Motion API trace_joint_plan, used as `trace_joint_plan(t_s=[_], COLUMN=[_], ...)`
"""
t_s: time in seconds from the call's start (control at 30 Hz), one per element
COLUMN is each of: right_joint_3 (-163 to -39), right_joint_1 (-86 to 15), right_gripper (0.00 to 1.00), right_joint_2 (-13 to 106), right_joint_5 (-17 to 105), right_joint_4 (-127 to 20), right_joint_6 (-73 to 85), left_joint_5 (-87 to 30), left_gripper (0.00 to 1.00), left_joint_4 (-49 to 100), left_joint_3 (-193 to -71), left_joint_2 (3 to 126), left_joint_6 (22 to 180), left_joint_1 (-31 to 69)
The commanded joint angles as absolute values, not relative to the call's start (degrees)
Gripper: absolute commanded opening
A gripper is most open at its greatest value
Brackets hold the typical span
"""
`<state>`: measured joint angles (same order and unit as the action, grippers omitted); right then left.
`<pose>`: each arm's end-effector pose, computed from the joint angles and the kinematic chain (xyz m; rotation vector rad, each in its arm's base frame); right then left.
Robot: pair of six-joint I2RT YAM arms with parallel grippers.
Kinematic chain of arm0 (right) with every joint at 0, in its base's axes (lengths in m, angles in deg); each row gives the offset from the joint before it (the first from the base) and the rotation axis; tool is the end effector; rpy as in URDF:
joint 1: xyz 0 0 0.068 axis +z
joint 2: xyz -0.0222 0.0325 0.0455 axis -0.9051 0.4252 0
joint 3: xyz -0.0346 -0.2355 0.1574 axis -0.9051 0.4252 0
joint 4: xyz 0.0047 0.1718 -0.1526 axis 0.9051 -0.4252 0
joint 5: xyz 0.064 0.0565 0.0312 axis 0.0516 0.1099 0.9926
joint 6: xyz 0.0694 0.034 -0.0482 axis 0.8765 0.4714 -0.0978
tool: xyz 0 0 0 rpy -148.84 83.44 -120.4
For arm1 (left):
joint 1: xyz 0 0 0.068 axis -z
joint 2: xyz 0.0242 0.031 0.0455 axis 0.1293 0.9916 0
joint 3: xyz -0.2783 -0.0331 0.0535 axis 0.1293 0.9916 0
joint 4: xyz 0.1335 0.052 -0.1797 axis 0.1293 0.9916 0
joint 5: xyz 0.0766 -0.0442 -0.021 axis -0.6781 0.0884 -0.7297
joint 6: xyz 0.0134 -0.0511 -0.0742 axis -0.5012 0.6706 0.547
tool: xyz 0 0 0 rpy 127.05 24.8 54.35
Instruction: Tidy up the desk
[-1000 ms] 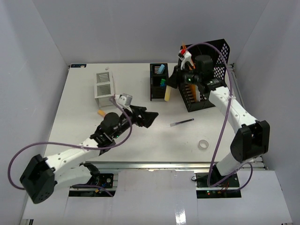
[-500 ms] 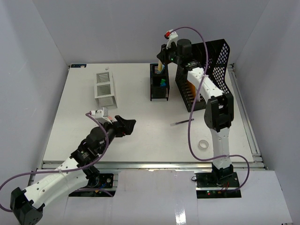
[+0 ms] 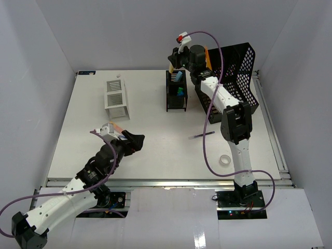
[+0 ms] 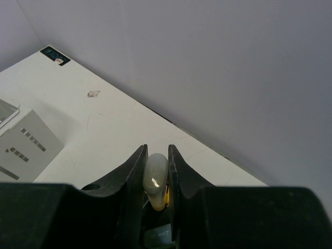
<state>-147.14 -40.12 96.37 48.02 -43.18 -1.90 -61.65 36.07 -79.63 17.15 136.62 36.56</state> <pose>0.5139 0.2547 0.3496 -0.5101 1.4959 0.4815 0.1211 -0.0694 0.2305 -0.3600 1.8611 -0.7078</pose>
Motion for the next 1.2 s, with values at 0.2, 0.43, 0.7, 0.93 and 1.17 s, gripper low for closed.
trace_joint_plan(t_s=[0.2,0.43,0.7,0.93,1.17], right_joint_3=[-142.32,-142.55,-142.59,-138.17,-138.15], right_joint_1=[-39.84,-39.21,-36.57,-33.79,-33.73], right_gripper=[0.11,0.11,0.11,0.10,0.10], right_joint_2=[94.24,89.75,85.12,85.07,89.04], right_joint_5=[44.11,45.84,45.73,41.98,36.77], right_joint_4=[-37.71,-38.60,-40.59,-40.02,-37.55], right_joint_6=[-8.44,-10.79,-14.55,-17.70,-19.60], left_joint_5=[-61.60,-60.91,-60.73,-60.79,-61.39], left_gripper=[0.98,0.98,0.98,0.98,0.98], left_joint_4=[35.97,35.67,36.90,38.12,39.11], left_joint_3=[-79.57,-78.97,-78.89,-77.80,-77.02], left_joint_2=[19.12,18.55,16.48,14.35,13.73], left_joint_6=[138.14,138.60,139.17,139.99,140.08], left_joint_1=[36.34,36.34,36.34,36.34,36.34])
